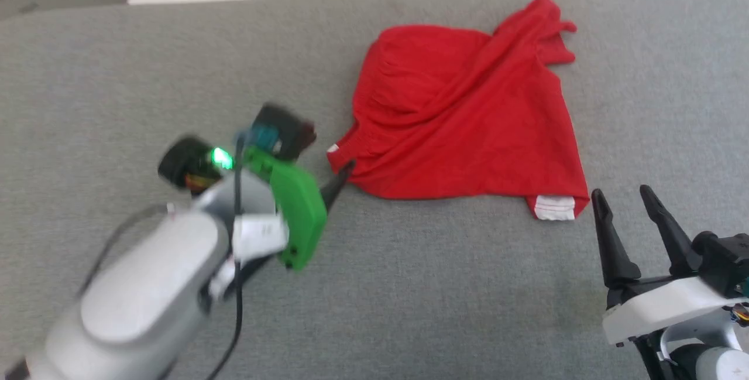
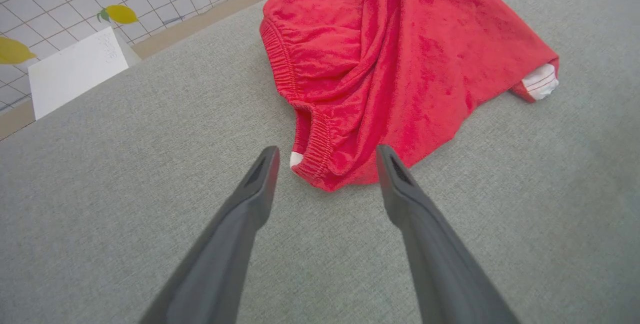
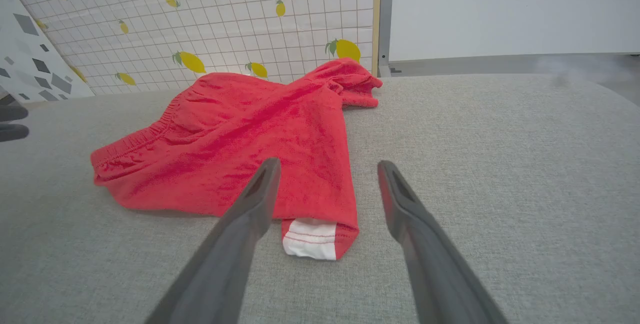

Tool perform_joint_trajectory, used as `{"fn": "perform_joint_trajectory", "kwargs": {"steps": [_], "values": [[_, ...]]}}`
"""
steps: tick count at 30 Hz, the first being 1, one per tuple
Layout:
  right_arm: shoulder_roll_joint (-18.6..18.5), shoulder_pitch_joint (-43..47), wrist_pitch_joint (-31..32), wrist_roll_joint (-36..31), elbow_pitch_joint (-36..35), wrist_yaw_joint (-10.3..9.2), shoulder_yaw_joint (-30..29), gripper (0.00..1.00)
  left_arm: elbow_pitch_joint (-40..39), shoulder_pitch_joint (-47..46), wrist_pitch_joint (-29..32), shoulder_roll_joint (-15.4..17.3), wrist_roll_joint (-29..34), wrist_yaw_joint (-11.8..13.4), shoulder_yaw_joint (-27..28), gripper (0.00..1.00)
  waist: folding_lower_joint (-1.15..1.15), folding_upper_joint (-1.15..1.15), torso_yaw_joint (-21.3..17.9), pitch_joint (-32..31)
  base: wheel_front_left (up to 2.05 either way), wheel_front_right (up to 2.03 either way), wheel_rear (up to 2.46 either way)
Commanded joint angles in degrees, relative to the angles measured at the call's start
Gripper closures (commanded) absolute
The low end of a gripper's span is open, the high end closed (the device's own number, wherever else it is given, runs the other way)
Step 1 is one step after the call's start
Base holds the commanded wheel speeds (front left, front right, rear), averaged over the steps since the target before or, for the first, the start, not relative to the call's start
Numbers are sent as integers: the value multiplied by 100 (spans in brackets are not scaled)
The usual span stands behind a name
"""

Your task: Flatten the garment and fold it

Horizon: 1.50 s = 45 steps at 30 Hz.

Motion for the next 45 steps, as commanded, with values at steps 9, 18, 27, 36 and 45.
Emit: {"fn": "perform_joint_trajectory", "kwargs": {"steps": [9, 18, 27, 36, 45], "values": [[150, -94, -254, -127, 94, -6, 104, 0, 844, -1264, 1835, -104, -519, -563, -294, 0, 0, 0, -495, 634, 0, 0, 0], [205, -189, -357, -172, 216, -6, 91, 0, 1007, -1384, 2097, -93, -683, -627, -321, 0, 0, 0, -602, 765, 0, 0, 0], [239, -219, -393, -223, 335, -6, 53, 0, 1000, -1301, 1784, -170, -814, -725, -252, 100, 0, 0, -491, 741, 0, 0, 0], [248, -132, -169, -258, 433, -6, -45, 0, 59, -34, 847, 241, -941, -409, -86, 100, 0, 0, 6, -31, 0, 0, 0], [202, -7, 32, -251, 372, -6, -77, 0, -1525, 987, 502, 556, -1367, 231, 236, 100, 0, 0, 356, -339, 0, 0, 0]]}}
